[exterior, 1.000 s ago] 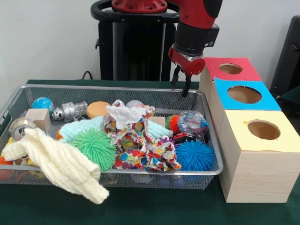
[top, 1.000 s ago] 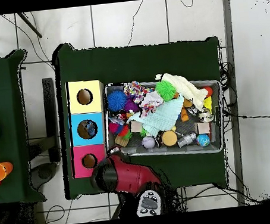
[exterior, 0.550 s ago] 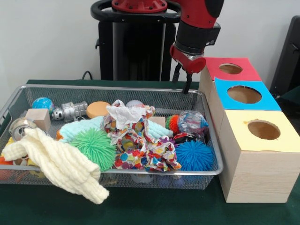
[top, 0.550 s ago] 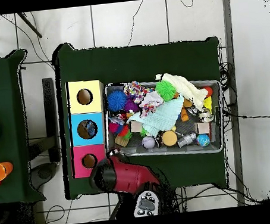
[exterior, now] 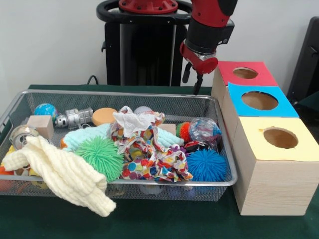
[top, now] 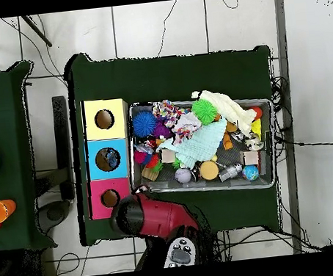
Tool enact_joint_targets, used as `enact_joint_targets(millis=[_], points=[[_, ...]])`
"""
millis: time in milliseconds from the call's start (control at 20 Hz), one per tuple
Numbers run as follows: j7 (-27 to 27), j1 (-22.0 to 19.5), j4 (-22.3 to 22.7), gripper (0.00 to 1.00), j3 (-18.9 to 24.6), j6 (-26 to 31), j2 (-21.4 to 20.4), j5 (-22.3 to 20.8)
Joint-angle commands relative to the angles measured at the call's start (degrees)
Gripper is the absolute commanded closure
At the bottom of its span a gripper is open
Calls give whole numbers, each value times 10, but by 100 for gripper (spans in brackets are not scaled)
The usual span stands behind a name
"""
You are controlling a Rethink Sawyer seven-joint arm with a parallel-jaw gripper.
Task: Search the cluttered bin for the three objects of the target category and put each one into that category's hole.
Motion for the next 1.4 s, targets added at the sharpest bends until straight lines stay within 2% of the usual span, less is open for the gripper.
enact_joint_targets(millis=[50,400,600,1050,1400], points=[[61,3,-79,0,2,54,1,25],[48,-5,-111,0,6,64,14,21],[36,-24,-129,0,24,54,30,19],[36,8,-163,0,1,56,15,6],[56,43,-198,0,-24,87,22,14]])
